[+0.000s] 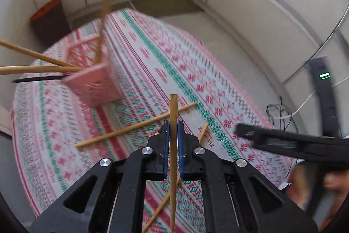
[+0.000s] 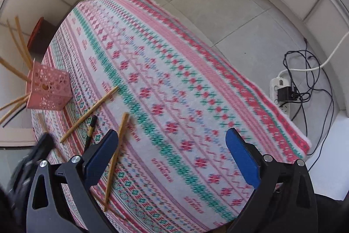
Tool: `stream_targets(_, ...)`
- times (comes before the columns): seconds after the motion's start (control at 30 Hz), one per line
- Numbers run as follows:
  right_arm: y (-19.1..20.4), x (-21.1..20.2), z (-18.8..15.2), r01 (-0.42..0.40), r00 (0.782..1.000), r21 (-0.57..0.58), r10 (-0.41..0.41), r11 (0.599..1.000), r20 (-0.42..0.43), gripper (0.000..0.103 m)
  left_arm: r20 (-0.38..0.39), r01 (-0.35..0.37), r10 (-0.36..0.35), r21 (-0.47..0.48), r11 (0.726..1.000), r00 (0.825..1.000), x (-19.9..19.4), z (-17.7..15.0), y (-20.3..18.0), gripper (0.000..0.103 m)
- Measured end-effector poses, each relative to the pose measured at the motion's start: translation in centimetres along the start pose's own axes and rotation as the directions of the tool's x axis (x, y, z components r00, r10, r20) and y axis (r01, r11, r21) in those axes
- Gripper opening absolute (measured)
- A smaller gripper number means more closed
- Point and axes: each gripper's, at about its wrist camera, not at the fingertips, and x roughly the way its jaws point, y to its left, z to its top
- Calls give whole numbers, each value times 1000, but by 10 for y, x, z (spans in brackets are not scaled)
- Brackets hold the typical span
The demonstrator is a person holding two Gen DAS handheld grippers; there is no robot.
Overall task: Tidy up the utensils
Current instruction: 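Grasp a wooden chopstick with the left tool while the right tool grasps another, then carry both chopsticks over the pink basket and lower them in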
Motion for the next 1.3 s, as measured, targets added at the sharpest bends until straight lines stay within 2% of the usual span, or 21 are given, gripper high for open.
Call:
stream_targets(0.17,49,25,-14,18,999,-64,-20,998,-27,87,144,-17,27,-68,998,989,-62,-11,33,6)
stream_targets(0.27,67,48,-23,39,995,-85,-47,996,-89,70,208,-27,46,-95,995,977,-92,-14,49,6)
stream_targets(0.3,72,49,-25,68,995,-91,-74,994,-63,68,223,-30,51,-99,995,973,-99,-16,53,6)
stream_targets(0.33,76,46,-27,69,997,-100,-72,993,-29,58,235,-36,59,-101,994,970,-106,-18,57,6)
stream_targets(0.37,81,49,-27,67,997,-123,-71,990,-34,29,245,-41,65,-103,994,967,-111,-18,60,6)
stream_targets(0.43,80,49,-26,54,998,-102,-57,993,-18,14,260,-39,67,-112,993,963,-117,-20,64,6)
stream_targets(0.5,73,50,-22,-5,999,-45,3,999,-51,8,275,-37,69,-120,992,959,-125,-22,67,6)
stream_targets(0.57,65,40,-20,-57,998,-17,56,998,-43,8,290,-32,69,-132,991,954,-132,-24,73,6)
stream_targets(0.6,62,30,-19,-96,995,-16,96,995,-22,8,298,-30,70,-137,990,952,-138,-25,75,6)
stream_targets(0.7,56,-9,-19,-147,985,-68,153,987,85,8,328,-18,71,-163,986,942,-150,-27,79,6)
stream_targets(0.83,46,-75,-20,-192,939,-148,226,970,259,8,369,-13,87,-198,980,925,-163,-23,83,6)
stream_targets(0.97,40,-134,-23,-225,869,-225,299,948,393,8,403,-12,100,-216,976,910,-173,-15,82,6)
stream_targets(1.1,43,-180,-17,-250,809,-269,354,930,470,8,425,-14,109,-220,975,899,-177,0,78,6)
stream_targets(1.3,71,-229,-7,-277,737,-359,437,891,515,8,472,-43,151,-233,971,869,-185,32,78,6)
